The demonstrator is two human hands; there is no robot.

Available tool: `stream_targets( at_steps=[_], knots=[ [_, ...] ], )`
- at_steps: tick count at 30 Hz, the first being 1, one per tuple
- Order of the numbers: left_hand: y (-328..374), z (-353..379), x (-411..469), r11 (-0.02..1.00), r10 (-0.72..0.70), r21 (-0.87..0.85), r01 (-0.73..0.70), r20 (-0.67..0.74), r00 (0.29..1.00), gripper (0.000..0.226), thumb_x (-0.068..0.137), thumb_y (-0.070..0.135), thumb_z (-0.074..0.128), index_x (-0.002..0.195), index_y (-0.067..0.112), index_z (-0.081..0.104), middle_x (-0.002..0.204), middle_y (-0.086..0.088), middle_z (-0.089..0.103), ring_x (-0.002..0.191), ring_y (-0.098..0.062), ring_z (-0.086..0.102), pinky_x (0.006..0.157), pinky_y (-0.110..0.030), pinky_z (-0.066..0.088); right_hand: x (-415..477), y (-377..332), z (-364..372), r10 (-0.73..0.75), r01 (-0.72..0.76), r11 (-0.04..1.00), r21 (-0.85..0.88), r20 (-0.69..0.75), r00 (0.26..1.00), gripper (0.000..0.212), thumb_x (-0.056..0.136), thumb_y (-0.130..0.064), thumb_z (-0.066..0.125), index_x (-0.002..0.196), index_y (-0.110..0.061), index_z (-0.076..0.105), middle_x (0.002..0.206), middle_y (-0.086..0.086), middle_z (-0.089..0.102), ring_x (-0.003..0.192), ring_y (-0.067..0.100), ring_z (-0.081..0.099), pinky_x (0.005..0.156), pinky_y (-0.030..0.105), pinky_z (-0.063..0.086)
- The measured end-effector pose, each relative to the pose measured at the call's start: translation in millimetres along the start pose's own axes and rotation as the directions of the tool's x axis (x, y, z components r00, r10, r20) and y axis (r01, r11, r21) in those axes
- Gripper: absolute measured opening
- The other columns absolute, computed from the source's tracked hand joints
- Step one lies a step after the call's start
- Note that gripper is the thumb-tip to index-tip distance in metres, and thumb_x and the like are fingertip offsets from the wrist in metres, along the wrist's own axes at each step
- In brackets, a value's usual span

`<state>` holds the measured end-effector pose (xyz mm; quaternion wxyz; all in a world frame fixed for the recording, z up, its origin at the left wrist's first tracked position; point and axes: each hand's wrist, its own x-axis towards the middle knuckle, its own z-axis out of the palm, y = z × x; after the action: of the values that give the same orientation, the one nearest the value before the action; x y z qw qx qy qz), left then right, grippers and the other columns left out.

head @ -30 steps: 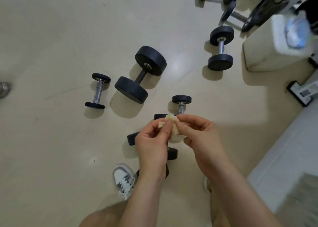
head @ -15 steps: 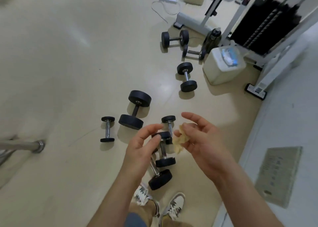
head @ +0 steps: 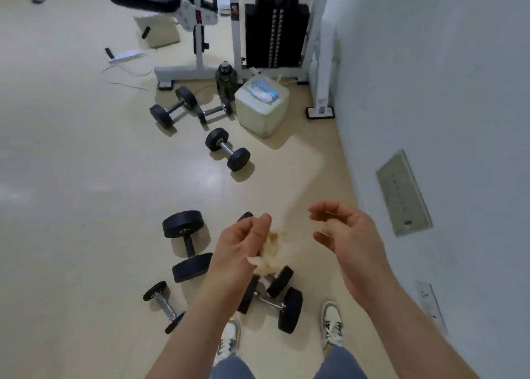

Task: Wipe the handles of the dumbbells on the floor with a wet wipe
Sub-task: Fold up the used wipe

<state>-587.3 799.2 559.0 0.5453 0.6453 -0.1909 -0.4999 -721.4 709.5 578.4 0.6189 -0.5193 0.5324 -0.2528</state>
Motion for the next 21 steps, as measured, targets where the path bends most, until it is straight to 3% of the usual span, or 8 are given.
stream_targets(
  at_steps=[2, 5, 6, 9, 11, 14, 18, 21],
  knots=[
    [7, -17, 5, 0.998, 0.018, 0.064, -0.025, 0.103, 0.995, 0.048, 0.081, 0.047, 0.060, 0.071, 0.000, 0.060, 0.059, -0.003, 0.052, 0.051, -0.008, 0.048, 0.049, -0.013, 0.041, -28, 1, 10, -0.021, 0.015, 0.999, 0.046, 0.128, 0.991, 0.028, 0.089, -0.024, 0.061, 0.112, -0.040, 0.062, 0.116, -0.012, 0.062, 0.107, 0.007, 0.061, 0.085, 0.033, 0.054],
    [11, -34, 5, 0.993, -0.014, 0.116, -0.020, 0.291, 0.957, 0.039, 0.070, 0.051, 0.071, 0.063, 0.013, 0.064, 0.063, -0.008, 0.061, 0.058, -0.020, 0.056, 0.057, -0.029, 0.047, -65, 9, 35, 0.006, 0.004, 0.998, -0.059, 0.173, 0.985, 0.055, 0.081, -0.038, 0.070, 0.130, -0.044, 0.047, 0.121, -0.024, 0.057, 0.108, -0.008, 0.056, 0.079, 0.013, 0.050],
    [11, -37, 1, 0.992, -0.042, 0.128, -0.003, 0.349, 0.936, 0.039, 0.068, 0.051, 0.076, 0.067, 0.013, 0.066, 0.068, -0.011, 0.064, 0.062, -0.024, 0.059, 0.060, -0.034, 0.050, -76, 12, 44, 0.006, 0.004, 0.996, -0.093, 0.106, 0.994, 0.052, 0.080, -0.037, 0.072, 0.127, -0.042, 0.052, 0.116, -0.022, 0.061, 0.105, -0.008, 0.058, 0.077, 0.010, 0.049],
    [13, -40, -17, 0.989, -0.097, 0.145, 0.024, 0.524, 0.846, 0.039, 0.068, 0.039, 0.082, 0.081, 0.006, 0.066, 0.079, -0.018, 0.067, 0.073, -0.031, 0.062, 0.070, -0.039, 0.051, -109, 21, 58, -0.019, 0.004, 0.996, -0.088, -0.164, 0.986, 0.017, 0.083, -0.031, 0.072, 0.100, -0.031, 0.071, 0.092, -0.010, 0.073, 0.089, 0.004, 0.067, 0.077, 0.023, 0.056],
    [10, -39, -29, 0.989, -0.101, 0.146, 0.016, 0.598, 0.795, 0.028, 0.073, 0.029, 0.079, 0.082, 0.006, 0.065, 0.080, -0.016, 0.065, 0.076, -0.031, 0.061, 0.075, -0.042, 0.051, -133, 26, 55, 0.013, 0.002, 0.999, 0.050, -0.291, 0.957, 0.006, 0.082, -0.021, 0.073, 0.088, -0.021, 0.075, 0.078, -0.004, 0.073, 0.074, 0.008, 0.067, 0.069, 0.023, 0.055],
    [1, -33, -53, 0.994, -0.108, 0.094, 0.060, 0.667, 0.737, 0.016, 0.078, 0.025, 0.069, 0.078, 0.010, 0.063, 0.081, -0.009, 0.064, 0.074, -0.024, 0.059, 0.070, -0.034, 0.052, -176, 34, 47, 0.082, 0.042, 0.951, 0.306, -0.384, 0.920, 0.007, 0.084, -0.012, 0.069, 0.086, -0.009, 0.075, 0.062, -0.004, 0.066, 0.051, 0.003, 0.055, 0.050, 0.013, 0.042],
    [-22, -16, -115, 0.980, -0.164, 0.033, 0.196, 0.691, 0.704, 0.011, 0.084, 0.020, 0.061, 0.080, 0.010, 0.057, 0.070, -0.006, 0.058, 0.061, -0.019, 0.058, 0.055, -0.029, 0.052, -246, 58, 47, 0.185, 0.141, 0.842, 0.520, -0.525, 0.831, 0.011, 0.086, -0.014, 0.066, 0.079, -0.014, 0.075, 0.068, 0.005, 0.064, 0.059, 0.012, 0.051, 0.050, 0.020, 0.037],
    [-46, -11, -176, 0.953, -0.241, 0.051, 0.298, 0.723, 0.648, 0.009, 0.081, 0.019, 0.060, 0.083, 0.012, 0.056, 0.068, -0.002, 0.059, 0.060, -0.016, 0.059, 0.055, -0.029, 0.049, -313, 83, 57, 0.254, 0.268, 0.681, 0.682, -0.563, 0.787, 0.015, 0.083, -0.015, 0.065, 0.071, -0.018, 0.073, 0.075, 0.005, 0.065, 0.068, 0.016, 0.051, 0.056, 0.025, 0.036]
  ],
)
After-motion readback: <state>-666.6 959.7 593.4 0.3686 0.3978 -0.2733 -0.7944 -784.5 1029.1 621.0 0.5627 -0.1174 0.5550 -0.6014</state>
